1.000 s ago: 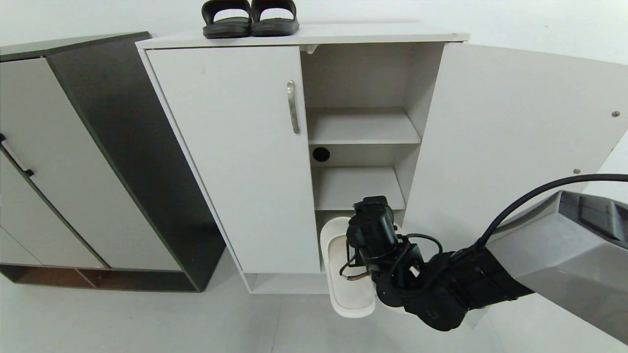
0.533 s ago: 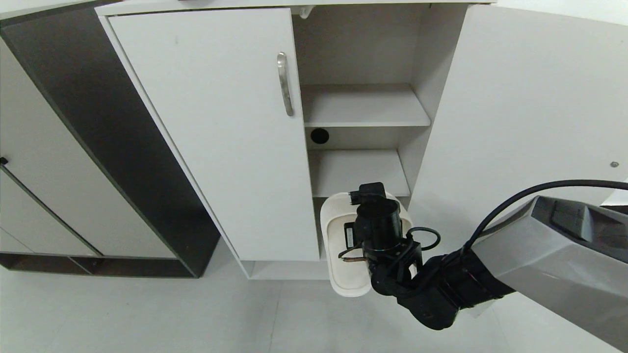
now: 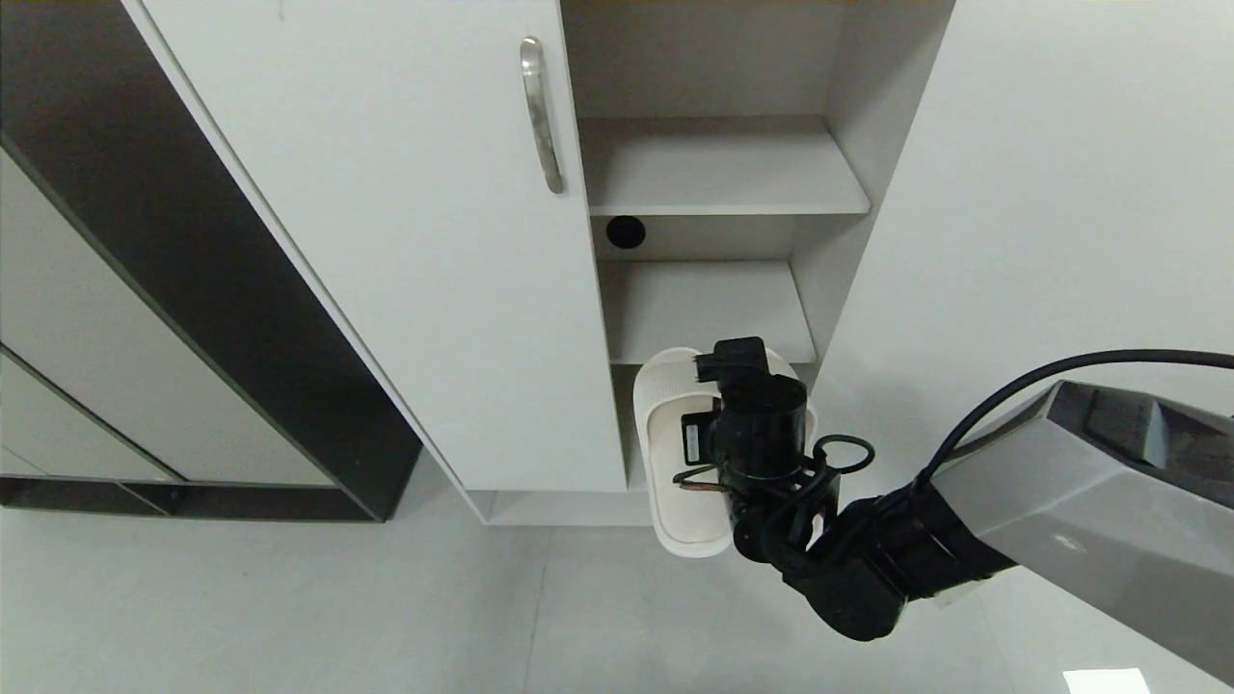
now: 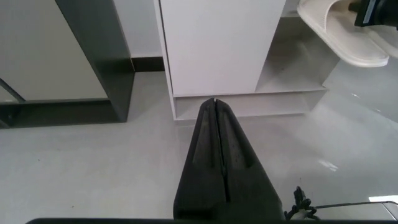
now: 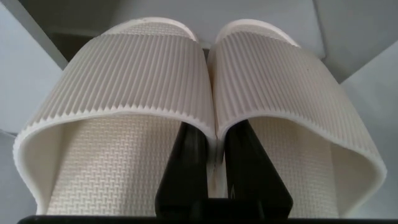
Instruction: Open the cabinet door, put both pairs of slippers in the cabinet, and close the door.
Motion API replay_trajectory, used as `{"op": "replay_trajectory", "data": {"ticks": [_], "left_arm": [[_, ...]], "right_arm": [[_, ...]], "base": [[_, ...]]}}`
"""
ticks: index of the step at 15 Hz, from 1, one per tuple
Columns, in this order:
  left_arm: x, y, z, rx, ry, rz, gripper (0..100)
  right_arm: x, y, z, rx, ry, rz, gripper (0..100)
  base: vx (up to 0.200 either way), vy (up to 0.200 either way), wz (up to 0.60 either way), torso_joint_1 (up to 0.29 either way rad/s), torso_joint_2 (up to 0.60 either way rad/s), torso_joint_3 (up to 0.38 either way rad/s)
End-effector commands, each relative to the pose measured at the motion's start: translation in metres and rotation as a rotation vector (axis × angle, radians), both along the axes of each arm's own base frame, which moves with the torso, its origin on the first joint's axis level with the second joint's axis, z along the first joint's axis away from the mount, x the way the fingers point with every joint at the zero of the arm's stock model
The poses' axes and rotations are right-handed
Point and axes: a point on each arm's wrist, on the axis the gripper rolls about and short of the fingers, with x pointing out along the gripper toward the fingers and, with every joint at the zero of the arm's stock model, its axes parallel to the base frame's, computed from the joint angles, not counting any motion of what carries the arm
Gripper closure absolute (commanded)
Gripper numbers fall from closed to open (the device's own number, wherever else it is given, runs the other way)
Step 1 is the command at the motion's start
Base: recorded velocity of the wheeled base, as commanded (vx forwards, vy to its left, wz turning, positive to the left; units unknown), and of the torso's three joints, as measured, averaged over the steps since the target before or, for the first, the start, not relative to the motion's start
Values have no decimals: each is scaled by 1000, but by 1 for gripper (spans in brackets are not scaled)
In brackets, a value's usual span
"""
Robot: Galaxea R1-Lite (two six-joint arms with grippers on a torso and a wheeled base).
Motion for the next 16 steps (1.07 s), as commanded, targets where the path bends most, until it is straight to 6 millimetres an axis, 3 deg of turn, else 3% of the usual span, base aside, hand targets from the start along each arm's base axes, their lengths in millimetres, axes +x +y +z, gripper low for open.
{"op": "replay_trajectory", "data": {"ticks": [1,14,16], "left_arm": [[0,0,0,-4,2,0,100],[0,0,0,-1,2,-2,100],[0,0,0,1,2,-2,100]], "right_arm": [[-3,-3,1,-3,-11,4,100],[-2,-3,-4,4,-12,4,100],[0,-2,-5,6,-15,2,100]], "base": [[0,0,0,0,0,0],[185,0,0,2,4,0],[0,0,0,0,0,0]]}}
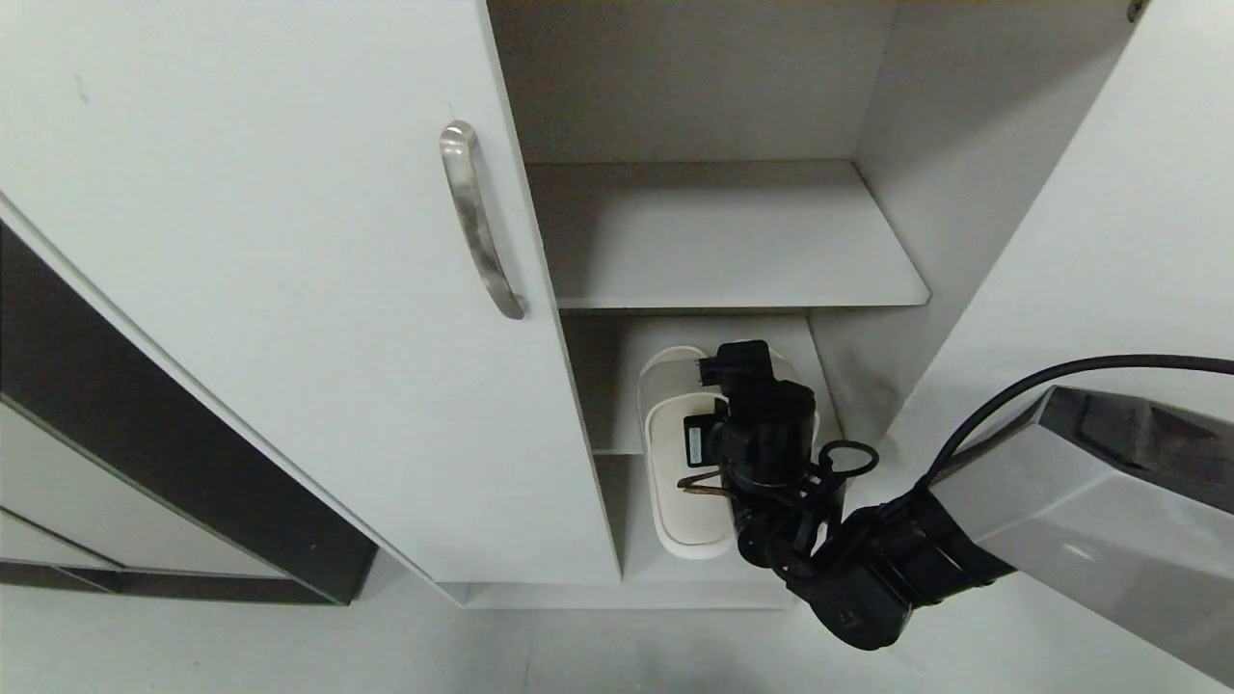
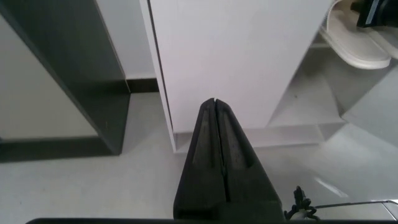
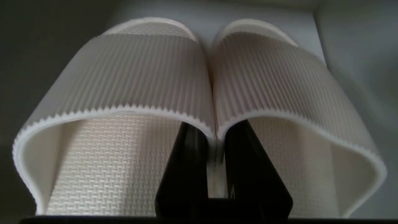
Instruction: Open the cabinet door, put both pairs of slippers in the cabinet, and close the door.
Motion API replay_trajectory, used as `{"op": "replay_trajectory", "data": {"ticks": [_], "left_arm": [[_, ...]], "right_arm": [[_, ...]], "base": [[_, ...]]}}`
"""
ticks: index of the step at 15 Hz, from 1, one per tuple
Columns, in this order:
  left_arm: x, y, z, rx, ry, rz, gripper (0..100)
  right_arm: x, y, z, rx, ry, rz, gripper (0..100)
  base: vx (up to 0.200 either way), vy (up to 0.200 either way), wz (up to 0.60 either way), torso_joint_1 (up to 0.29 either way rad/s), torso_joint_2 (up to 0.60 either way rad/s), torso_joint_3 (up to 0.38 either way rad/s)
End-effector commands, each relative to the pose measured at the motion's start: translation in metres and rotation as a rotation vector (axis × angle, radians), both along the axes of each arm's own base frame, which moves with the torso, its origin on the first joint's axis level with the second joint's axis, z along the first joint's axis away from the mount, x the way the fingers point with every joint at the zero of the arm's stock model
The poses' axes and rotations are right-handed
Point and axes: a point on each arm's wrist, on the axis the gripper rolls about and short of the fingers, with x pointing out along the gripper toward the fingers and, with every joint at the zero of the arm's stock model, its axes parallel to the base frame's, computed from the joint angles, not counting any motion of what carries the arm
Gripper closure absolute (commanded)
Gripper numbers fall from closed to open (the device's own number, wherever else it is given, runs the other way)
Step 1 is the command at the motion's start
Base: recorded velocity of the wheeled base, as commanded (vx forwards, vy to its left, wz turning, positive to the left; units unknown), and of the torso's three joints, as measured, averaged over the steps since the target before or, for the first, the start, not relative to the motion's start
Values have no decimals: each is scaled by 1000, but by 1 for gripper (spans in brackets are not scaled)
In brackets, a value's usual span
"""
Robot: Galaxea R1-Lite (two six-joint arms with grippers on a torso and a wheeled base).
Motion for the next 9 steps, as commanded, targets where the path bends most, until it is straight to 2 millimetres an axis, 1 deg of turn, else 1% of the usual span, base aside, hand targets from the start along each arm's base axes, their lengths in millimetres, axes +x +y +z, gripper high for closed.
{"op": "replay_trajectory", "data": {"ticks": [1,3,4,6,8,9], "left_arm": [[0,0,0,-1,1,0,100],[0,0,0,-1,1,0,100],[0,0,0,-1,1,0,100],[0,0,0,-2,1,0,100],[0,0,0,-2,1,0,100],[0,0,0,-4,1,1,100]], "right_arm": [[3,2,-3,1,-2,-3,100],[6,3,-10,-11,9,-5,100],[12,3,-14,-14,8,-15,100],[28,3,-12,-1,-12,-35,100],[51,3,-13,-17,-32,-69,100],[58,4,-11,-16,-40,-75,100]], "base": [[0,0,0,0,0,0],[0,0,0,0,0,0],[0,0,0,0,0,0],[0,0,0,0,0,0],[0,0,0,0,0,0],[0,0,0,0,0,0]]}}
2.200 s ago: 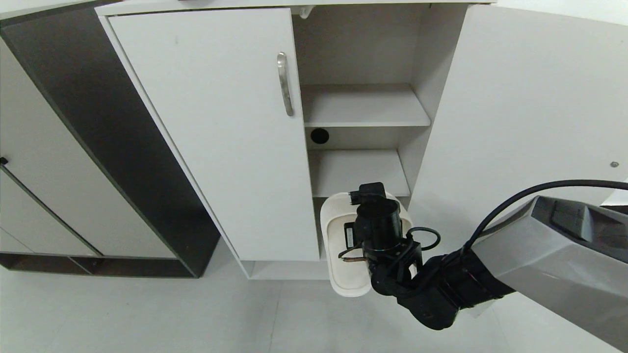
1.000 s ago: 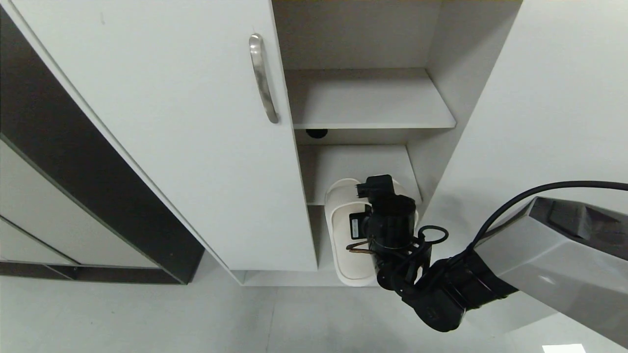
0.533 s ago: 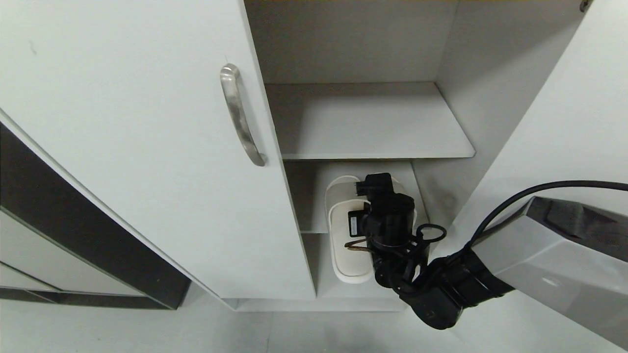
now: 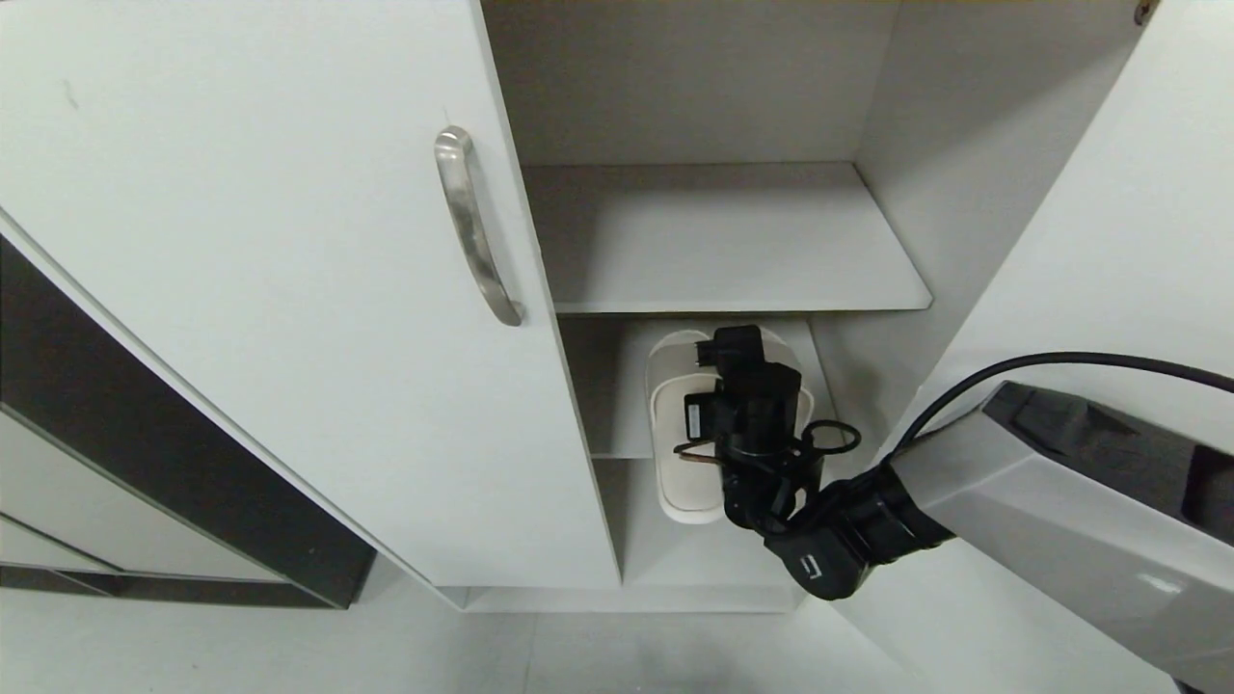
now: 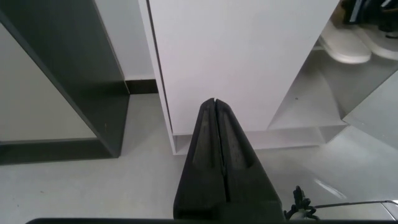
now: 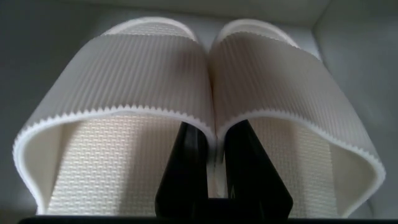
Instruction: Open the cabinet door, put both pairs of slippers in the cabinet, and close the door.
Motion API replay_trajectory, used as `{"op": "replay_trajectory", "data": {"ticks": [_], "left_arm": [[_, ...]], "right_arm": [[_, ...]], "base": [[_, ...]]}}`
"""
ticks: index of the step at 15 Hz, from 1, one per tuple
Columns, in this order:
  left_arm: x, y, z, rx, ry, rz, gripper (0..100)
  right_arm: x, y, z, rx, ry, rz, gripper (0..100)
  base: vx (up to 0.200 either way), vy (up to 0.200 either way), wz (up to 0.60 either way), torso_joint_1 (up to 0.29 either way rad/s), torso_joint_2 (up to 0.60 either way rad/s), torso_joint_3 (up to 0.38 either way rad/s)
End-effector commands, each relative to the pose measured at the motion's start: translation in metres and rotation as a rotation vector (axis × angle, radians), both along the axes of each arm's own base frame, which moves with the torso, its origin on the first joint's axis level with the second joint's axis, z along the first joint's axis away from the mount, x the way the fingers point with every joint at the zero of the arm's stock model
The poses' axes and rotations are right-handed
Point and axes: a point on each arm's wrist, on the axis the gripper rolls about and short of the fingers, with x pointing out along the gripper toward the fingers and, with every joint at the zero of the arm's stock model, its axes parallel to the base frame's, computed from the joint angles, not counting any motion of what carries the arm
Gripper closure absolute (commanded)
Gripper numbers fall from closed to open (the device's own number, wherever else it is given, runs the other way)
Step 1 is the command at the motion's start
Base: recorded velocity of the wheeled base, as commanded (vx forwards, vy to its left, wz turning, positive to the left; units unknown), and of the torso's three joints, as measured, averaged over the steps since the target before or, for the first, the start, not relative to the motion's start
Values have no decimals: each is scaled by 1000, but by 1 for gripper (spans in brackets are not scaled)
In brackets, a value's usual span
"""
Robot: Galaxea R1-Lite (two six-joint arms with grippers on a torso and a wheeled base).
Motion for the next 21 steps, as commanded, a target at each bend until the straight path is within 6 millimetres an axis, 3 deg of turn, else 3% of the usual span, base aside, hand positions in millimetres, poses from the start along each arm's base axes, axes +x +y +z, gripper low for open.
{"op": "replay_trajectory", "data": {"ticks": [1,5,13,14,18,21], "left_arm": [[0,0,0,0,1,0,100],[0,0,0,0,1,0,100],[0,0,0,0,1,2,100],[0,0,0,0,1,2,100],[0,0,0,-2,1,2,100],[0,0,0,-2,1,2,100]], "right_arm": [[19,3,-7,-9,-3,-22,100],[51,2,-10,-5,-8,-50,100],[68,5,-7,9,-23,-65,100],[67,5,-6,9,-23,-66,0],[46,10,1,-5,-5,-30,0],[7,5,7,-16,8,14,0]], "base": [[0,0,0,0,0,0],[0,0,0,0,0,0],[0,0,0,0,0,0],[0,0,0,0,0,0],[0,0,0,0,0,0],[0,0,0,0,0,0]]}}
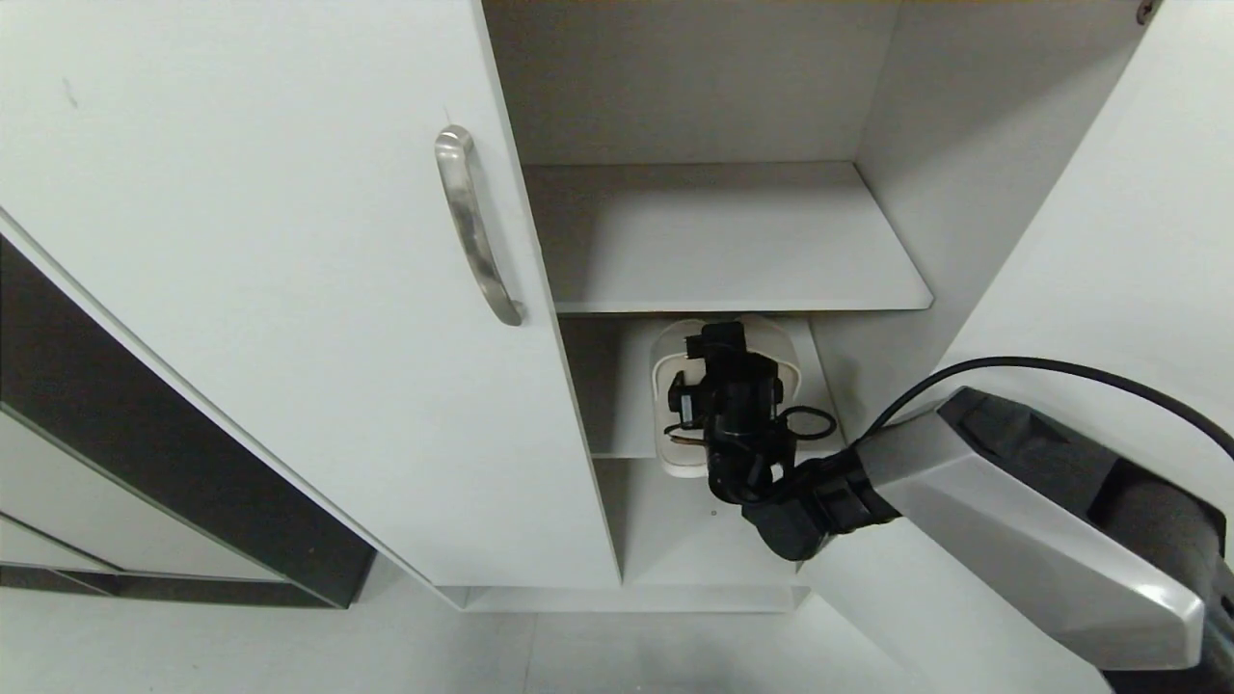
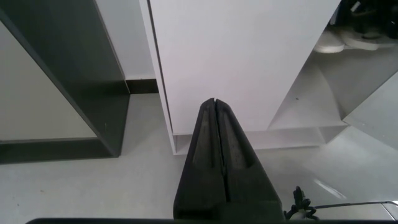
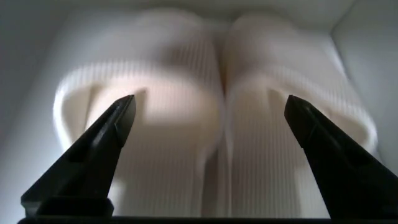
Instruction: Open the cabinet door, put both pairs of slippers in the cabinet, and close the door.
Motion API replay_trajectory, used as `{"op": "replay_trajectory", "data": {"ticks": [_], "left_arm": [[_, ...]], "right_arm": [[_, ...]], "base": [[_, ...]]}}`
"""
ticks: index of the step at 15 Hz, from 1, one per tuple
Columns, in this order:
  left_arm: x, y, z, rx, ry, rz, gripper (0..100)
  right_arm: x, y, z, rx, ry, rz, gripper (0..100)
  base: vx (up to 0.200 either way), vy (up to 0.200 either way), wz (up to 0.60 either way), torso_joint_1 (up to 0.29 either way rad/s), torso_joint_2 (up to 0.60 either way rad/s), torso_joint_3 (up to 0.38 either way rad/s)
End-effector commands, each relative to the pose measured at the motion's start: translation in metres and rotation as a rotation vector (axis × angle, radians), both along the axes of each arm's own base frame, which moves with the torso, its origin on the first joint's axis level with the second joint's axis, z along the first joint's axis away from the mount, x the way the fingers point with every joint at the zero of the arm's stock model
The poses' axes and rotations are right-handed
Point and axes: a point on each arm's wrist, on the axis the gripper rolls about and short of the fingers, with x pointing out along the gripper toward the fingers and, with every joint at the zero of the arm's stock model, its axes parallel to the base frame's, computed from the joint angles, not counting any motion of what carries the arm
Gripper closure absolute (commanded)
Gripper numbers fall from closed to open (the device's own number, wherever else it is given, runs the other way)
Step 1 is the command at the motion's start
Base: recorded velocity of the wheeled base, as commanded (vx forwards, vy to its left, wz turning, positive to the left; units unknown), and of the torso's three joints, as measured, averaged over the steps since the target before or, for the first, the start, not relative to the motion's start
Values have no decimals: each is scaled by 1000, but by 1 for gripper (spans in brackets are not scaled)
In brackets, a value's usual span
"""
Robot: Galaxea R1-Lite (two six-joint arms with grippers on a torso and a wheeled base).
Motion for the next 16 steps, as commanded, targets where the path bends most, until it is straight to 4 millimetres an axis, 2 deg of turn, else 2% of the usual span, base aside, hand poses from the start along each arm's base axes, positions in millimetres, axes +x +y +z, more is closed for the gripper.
{"op": "replay_trajectory", "data": {"ticks": [1,4,6,7,13,16], "left_arm": [[0,0,0,0,1,0,100],[0,0,0,0,1,-1,100],[0,0,0,0,1,-1,100],[0,0,0,-2,1,-1,100],[0,0,0,11,1,-1,100],[0,0,0,29,0,0,100]], "right_arm": [[-40,-7,22,17,-19,43,0],[-97,-36,30,12,-16,194,0],[-132,-45,31,0,0,306,0],[-140,-46,31,6,-5,321,0],[-143,-43,31,18,-15,332,0],[-143,-44,31,18,-15,327,0]], "base": [[0,0,0,0,0,0],[0,0,0,0,0,0],[-100,0,0,1,1,4],[-200,0,0,2,2,12],[-200,0,0,2,3,2],[0,0,0,0,0,0]]}}
